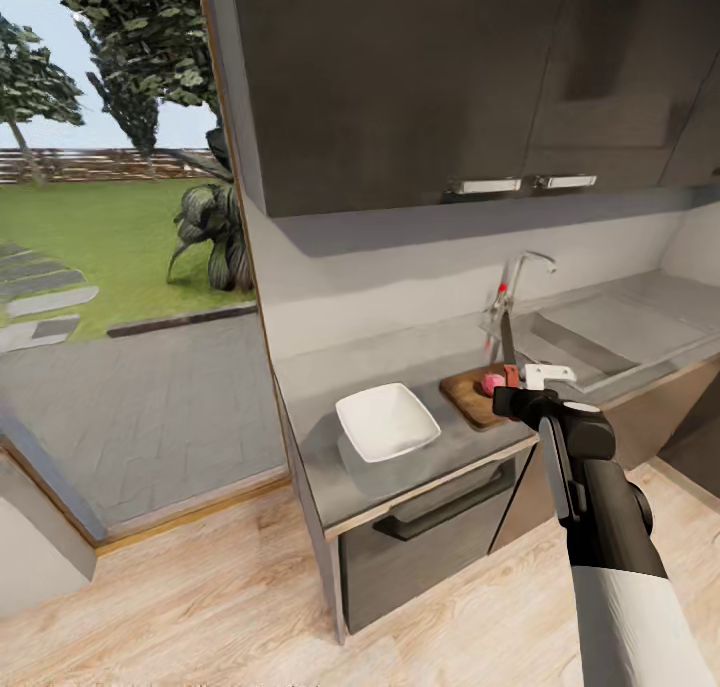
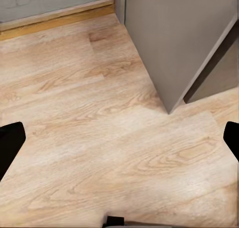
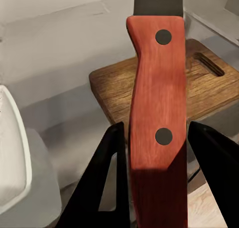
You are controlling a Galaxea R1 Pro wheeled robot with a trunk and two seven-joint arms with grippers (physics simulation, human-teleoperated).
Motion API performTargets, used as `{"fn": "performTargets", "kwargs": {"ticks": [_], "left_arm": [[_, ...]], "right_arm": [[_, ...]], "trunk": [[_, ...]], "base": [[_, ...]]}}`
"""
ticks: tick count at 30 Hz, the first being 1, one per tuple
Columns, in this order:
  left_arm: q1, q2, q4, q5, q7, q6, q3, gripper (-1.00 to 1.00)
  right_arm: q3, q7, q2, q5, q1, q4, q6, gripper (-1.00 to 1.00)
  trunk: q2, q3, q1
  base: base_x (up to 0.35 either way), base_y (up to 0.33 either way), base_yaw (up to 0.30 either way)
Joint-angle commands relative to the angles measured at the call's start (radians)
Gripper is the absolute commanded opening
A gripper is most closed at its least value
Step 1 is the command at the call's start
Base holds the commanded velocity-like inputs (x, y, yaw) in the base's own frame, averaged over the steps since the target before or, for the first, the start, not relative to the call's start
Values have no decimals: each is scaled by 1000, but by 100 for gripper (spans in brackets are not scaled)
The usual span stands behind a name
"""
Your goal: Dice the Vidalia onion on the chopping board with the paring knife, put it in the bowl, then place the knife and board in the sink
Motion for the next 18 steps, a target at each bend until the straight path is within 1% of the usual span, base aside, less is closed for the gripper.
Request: {"fn": "performTargets", "kwargs": {"ticks": [1,14,18], "left_arm": [[0,2,-1,6,8,-2,-7,100],[0,2,-1,6,8,-2,-6,100],[0,2,1,6,8,-2,-6,100]], "right_arm": [[-2,11,0,10,-1,-1,4,-100],[-1,11,2,10,-1,0,4,-100],[-1,11,2,10,-1,1,4,-100]], "trunk": [[-2,-2,1],[-2,-2,1],[-2,-2,1]], "base": [[0,-304,284],[0,-304,284],[74,-304,284]]}}
